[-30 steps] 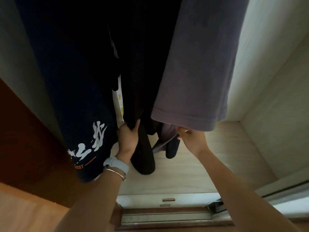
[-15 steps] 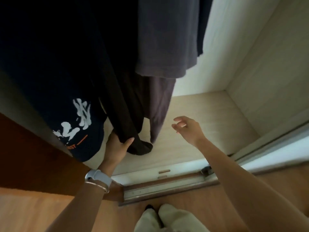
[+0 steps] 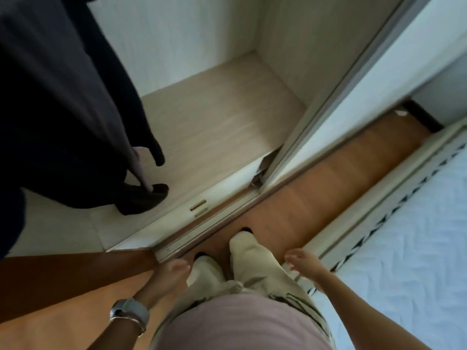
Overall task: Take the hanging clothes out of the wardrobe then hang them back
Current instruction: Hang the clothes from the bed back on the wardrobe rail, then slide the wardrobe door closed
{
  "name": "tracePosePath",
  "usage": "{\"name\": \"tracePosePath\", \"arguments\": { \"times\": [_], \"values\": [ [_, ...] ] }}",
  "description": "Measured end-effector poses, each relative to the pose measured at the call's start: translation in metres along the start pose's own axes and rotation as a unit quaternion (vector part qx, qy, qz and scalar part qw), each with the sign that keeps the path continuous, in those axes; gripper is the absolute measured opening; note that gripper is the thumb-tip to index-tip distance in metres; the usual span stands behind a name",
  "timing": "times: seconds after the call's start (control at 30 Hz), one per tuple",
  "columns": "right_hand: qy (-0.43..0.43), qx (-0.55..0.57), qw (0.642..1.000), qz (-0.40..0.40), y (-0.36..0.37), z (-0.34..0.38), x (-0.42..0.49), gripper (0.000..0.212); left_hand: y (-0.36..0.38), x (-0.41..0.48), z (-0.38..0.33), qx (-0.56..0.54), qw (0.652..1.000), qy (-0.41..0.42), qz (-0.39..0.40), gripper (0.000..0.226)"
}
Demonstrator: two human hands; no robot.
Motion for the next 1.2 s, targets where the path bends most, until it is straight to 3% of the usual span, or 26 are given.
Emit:
{"name": "tracePosePath", "arguments": {
  "times": [0.23,0.37,0.53,0.73,0.83,1.0,1.07,1.2],
  "values": [
    [0.087,0.140,0.986,-0.011,-0.039,-0.070,-0.002,0.015,0.034,0.003,-0.017,-0.023,0.997,-0.067,-0.012,0.013],
    [0.066,0.103,0.992,-0.006,-0.086,-0.075,0.026,0.019,0.066,0.011,-0.043,-0.057,0.995,-0.078,-0.036,0.032],
    [0.020,-0.007,1.000,0.015,-0.194,-0.060,0.072,0.030,0.136,0.010,-0.095,-0.185,0.976,-0.082,-0.085,0.012],
    [-0.025,-0.028,0.999,-0.022,-0.290,-0.023,0.112,0.034,0.194,0.000,-0.131,-0.228,0.965,-0.075,-0.103,0.022],
    [-0.030,-0.008,0.999,-0.005,-0.297,-0.012,0.122,0.033,0.205,-0.007,-0.128,-0.262,0.954,-0.098,-0.105,0.030],
    [-0.011,0.004,1.000,0.022,-0.271,-0.010,0.119,0.031,0.208,-0.005,-0.112,-0.306,0.935,-0.142,-0.113,0.018],
    [-0.010,0.011,0.999,0.045,-0.263,-0.005,0.116,0.030,0.207,-0.004,-0.119,-0.310,0.933,-0.150,-0.107,0.029],
    [-0.073,-0.052,0.995,0.048,-0.281,0.030,0.128,0.031,0.203,0.000,-0.161,-0.297,0.937,-0.119,-0.139,0.037]
  ]
}}
Point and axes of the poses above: each hand's wrist, its own x-axis towards the middle knuckle, its own y-axis out of the palm, z = x × y, the point moved 2 cm from there along x, towards the middle knuckle
